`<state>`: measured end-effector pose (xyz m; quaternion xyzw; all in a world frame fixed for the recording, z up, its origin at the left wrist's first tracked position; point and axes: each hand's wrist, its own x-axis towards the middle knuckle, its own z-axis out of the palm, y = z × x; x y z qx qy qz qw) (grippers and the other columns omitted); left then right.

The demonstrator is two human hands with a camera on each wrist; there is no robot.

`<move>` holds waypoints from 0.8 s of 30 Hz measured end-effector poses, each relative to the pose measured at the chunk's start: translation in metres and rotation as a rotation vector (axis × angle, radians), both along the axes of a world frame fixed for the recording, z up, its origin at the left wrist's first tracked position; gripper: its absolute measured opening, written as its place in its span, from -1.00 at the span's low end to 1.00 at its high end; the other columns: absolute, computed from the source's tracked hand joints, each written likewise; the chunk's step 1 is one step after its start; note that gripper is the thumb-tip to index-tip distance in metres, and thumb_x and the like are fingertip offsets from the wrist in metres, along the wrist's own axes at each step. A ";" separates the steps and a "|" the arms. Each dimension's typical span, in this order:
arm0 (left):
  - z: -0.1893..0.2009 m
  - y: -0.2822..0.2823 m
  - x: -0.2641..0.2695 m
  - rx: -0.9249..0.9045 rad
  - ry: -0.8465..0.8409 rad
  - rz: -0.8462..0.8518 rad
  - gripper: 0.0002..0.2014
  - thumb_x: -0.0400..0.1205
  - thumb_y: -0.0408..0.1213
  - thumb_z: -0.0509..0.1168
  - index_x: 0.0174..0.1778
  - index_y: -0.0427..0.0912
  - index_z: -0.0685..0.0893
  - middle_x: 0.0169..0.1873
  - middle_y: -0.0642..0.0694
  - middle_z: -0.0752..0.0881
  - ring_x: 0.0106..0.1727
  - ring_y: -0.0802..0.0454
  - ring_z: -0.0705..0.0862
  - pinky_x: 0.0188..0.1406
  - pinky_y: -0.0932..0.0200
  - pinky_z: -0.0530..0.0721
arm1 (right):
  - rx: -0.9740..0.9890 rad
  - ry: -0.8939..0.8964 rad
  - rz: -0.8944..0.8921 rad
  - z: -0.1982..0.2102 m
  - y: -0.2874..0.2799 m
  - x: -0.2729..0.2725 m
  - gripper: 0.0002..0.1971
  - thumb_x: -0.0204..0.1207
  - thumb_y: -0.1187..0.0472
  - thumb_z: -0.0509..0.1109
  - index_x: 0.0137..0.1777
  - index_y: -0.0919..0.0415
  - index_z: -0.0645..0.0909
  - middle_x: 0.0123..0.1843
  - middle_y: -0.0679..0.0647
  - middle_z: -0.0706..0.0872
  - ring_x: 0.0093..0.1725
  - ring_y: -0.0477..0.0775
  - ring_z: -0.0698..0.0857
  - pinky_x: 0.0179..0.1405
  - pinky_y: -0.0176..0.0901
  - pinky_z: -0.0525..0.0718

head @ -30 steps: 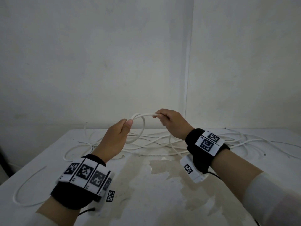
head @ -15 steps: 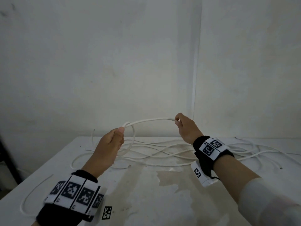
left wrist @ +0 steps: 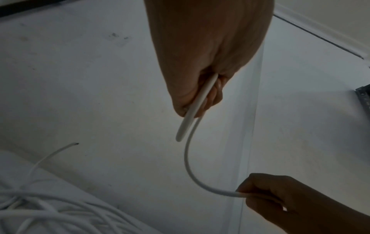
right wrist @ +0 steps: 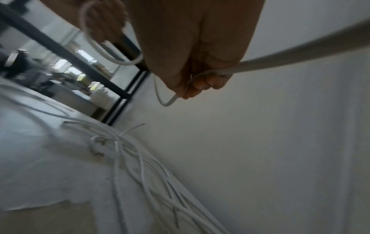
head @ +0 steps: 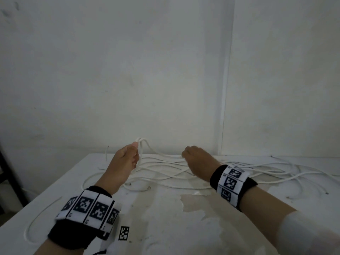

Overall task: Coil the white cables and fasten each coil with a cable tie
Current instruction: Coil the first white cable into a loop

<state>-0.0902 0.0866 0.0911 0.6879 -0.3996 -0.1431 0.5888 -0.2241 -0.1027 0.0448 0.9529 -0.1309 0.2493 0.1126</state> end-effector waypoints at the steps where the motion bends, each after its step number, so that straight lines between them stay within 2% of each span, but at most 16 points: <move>1: 0.000 -0.003 -0.001 0.011 0.004 -0.008 -0.60 0.74 -0.18 0.00 -0.46 -0.13 0.26 -0.58 0.05 0.30 -0.55 0.16 0.26 -0.54 0.37 0.28 | -0.033 0.031 0.073 -0.002 0.007 0.001 -0.65 -0.20 0.54 0.58 -0.44 0.24 0.60 -0.48 0.09 0.61 -0.56 0.05 0.58 -0.62 -0.32 0.51; 2: 0.000 -0.007 -0.002 0.024 0.002 -0.013 -0.60 0.75 -0.17 0.00 -0.45 -0.13 0.26 -0.56 0.02 0.29 -0.53 0.15 0.27 -0.52 0.35 0.28 | -0.079 0.049 0.143 -0.002 0.015 0.001 -0.69 -0.13 0.52 0.57 -0.41 0.22 0.62 -0.46 0.08 0.62 -0.54 0.05 0.59 -0.59 -0.33 0.52; 4: 0.000 -0.012 -0.006 0.042 0.005 -0.025 -0.61 0.75 -0.19 -0.01 -0.44 -0.14 0.26 -0.53 -0.01 0.30 -0.48 0.09 0.27 -0.51 0.34 0.29 | -0.179 -0.008 0.274 -0.003 0.024 0.001 -0.83 0.13 0.48 0.41 -0.34 0.22 0.63 -0.41 0.07 0.63 -0.50 0.06 0.60 -0.54 -0.30 0.51; 8: -0.003 -0.020 -0.015 0.098 -0.030 -0.037 -0.57 0.75 -0.19 -0.03 -0.46 -0.19 0.38 -0.55 -0.01 0.42 -0.49 0.08 0.38 -0.51 0.38 0.35 | -0.228 -0.157 0.436 0.001 0.037 0.001 -0.81 0.33 0.45 0.19 -0.23 0.24 0.61 -0.36 0.08 0.62 -0.44 0.06 0.55 -0.37 -0.26 0.37; 11: -0.007 -0.026 -0.027 0.120 0.041 -0.078 -0.59 0.75 -0.23 -0.01 -0.37 -0.27 0.54 -0.50 -0.07 0.61 -0.58 0.27 0.59 -0.51 0.50 0.51 | -0.150 -0.183 0.467 0.009 0.051 -0.001 -0.77 0.37 0.41 0.10 -0.15 0.29 0.60 -0.38 0.10 0.61 -0.44 0.06 0.49 -0.45 -0.25 0.38; 12: -0.009 -0.028 -0.032 0.131 0.051 -0.101 -0.60 0.75 -0.22 0.00 -0.33 -0.29 0.57 -0.51 -0.07 0.65 -0.58 0.29 0.61 -0.48 0.45 0.55 | -0.097 -0.199 0.472 0.011 0.054 -0.002 -0.78 0.38 0.40 0.11 -0.17 0.30 0.60 -0.38 0.11 0.61 -0.45 0.07 0.49 -0.46 -0.24 0.39; 14: -0.013 -0.031 -0.039 0.170 0.048 -0.134 -0.60 0.74 -0.21 0.02 -0.33 -0.28 0.59 -0.55 -0.08 0.66 -0.58 0.21 0.64 -0.49 0.37 0.59 | 0.008 -0.230 0.459 0.016 0.056 -0.003 -0.81 0.41 0.36 0.15 -0.22 0.32 0.61 -0.36 0.14 0.63 -0.40 0.08 0.52 -0.43 -0.21 0.45; 16: -0.014 -0.031 -0.044 0.214 0.070 -0.148 -0.60 0.73 -0.22 0.03 -0.42 -0.22 0.49 -0.64 -0.03 0.54 -0.68 0.14 0.52 -0.62 0.33 0.47 | 0.143 -0.251 0.418 0.021 0.054 -0.009 -0.80 0.47 0.28 0.17 -0.17 0.35 0.62 -0.31 0.17 0.65 -0.32 0.05 0.54 -0.34 -0.20 0.45; 18: -0.015 -0.030 -0.047 0.226 0.127 -0.194 -0.61 0.73 -0.19 0.03 -0.44 -0.19 0.39 -0.67 0.03 0.41 -0.69 0.14 0.34 -0.64 0.32 0.31 | 0.297 -0.260 0.362 0.028 0.048 -0.016 -0.76 0.54 0.18 0.21 -0.13 0.35 0.60 -0.25 0.18 0.67 -0.28 0.07 0.57 -0.34 -0.18 0.49; 20: -0.013 -0.031 -0.050 0.204 0.216 -0.237 -0.59 0.74 -0.19 0.01 -0.46 -0.17 0.33 -0.68 0.03 0.35 -0.69 0.16 0.25 -0.69 0.35 0.24 | 0.330 -0.265 0.346 0.031 0.044 -0.021 -0.78 0.55 0.19 0.25 -0.12 0.35 0.60 -0.22 0.17 0.68 -0.31 0.14 0.60 -0.36 -0.06 0.53; 22: -0.011 -0.032 -0.053 0.189 0.309 -0.258 -0.59 0.74 -0.21 0.00 -0.47 -0.18 0.29 -0.69 0.01 0.31 -0.72 0.17 0.20 -0.73 0.38 0.18 | 0.311 -0.291 0.346 0.032 0.040 -0.023 -0.79 0.55 0.19 0.25 -0.13 0.33 0.62 -0.23 0.15 0.69 -0.34 0.14 0.61 -0.38 -0.03 0.56; 24: -0.009 -0.032 -0.057 0.181 0.365 -0.283 -0.58 0.74 -0.22 -0.02 -0.49 -0.18 0.30 -0.71 0.02 0.29 -0.74 0.19 0.17 -0.76 0.39 0.14 | 0.349 -0.316 0.321 0.034 0.033 -0.026 -0.79 0.53 0.20 0.26 -0.12 0.33 0.65 -0.21 0.16 0.70 -0.30 0.13 0.62 -0.32 -0.03 0.57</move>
